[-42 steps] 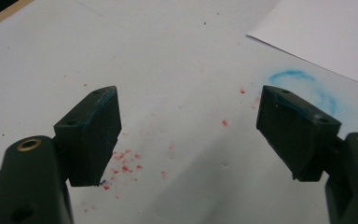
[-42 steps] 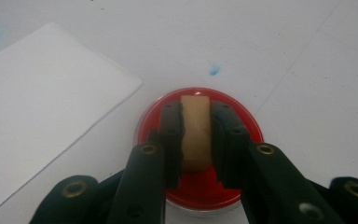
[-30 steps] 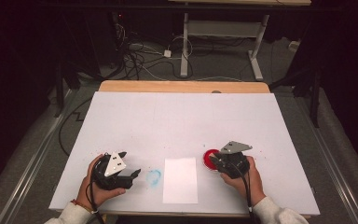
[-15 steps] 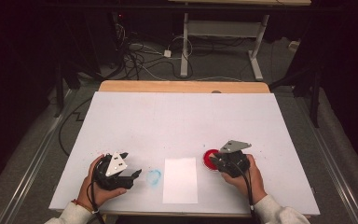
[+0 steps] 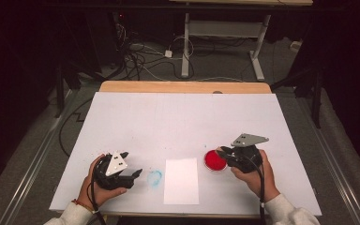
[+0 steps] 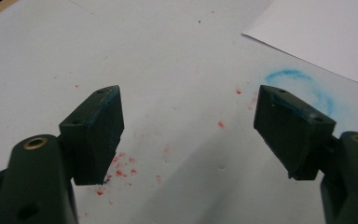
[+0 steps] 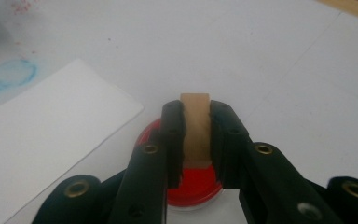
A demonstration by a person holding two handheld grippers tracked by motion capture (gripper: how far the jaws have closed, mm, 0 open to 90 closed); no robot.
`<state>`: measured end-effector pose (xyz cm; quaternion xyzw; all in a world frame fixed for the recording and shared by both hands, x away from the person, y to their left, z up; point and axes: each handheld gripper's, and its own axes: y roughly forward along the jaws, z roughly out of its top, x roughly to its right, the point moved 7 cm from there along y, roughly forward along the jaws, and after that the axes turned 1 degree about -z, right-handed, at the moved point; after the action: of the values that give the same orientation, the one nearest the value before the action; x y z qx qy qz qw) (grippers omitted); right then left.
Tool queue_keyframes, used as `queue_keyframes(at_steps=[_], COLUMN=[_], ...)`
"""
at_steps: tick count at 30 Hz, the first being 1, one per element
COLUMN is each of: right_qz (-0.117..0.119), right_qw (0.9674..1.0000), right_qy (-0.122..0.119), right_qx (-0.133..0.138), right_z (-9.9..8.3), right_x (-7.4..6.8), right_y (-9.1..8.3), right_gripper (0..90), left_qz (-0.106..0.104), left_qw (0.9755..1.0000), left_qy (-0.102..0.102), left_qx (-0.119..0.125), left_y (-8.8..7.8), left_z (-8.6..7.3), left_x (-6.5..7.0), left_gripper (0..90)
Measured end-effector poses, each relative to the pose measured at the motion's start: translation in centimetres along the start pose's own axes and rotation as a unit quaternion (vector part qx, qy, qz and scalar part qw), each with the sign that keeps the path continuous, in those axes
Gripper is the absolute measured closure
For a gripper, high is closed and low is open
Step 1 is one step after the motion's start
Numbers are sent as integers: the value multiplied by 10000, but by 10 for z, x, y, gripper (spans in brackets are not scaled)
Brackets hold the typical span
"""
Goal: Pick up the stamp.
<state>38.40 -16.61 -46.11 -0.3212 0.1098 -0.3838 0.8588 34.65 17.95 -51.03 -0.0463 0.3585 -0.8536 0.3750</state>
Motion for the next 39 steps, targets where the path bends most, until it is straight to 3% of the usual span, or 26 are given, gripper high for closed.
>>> queue_keyframes(at_steps=[4,8,11,21,39], right_qz=[22,46,22,61,122], right_qw=[9999,9998,9996,9982,9978], right_qy=[-65,-152,-283,-330,-376], right_qx=[143,152,-4,-492,-526], right_z=[10,13,7,-13,-17], right_x=[-1,-4,-6,-5,-8], right_y=[-10,-9,0,27,26], right_gripper=[761,761,760,760,760], left_qz=[-31,-34,-21,1,-4], left_qw=[10000,9999,10000,10000,9999], left_qy=[-82,-91,-75,-93,-98], left_qx=[-39,-31,-35,-25,-51], left_y=[3,2,1,-2,-3], left_z=[-1,-2,-3,-6,-9], left_x=[-2,-3,-2,-2,-2], left_gripper=[226,226,226,226,226])
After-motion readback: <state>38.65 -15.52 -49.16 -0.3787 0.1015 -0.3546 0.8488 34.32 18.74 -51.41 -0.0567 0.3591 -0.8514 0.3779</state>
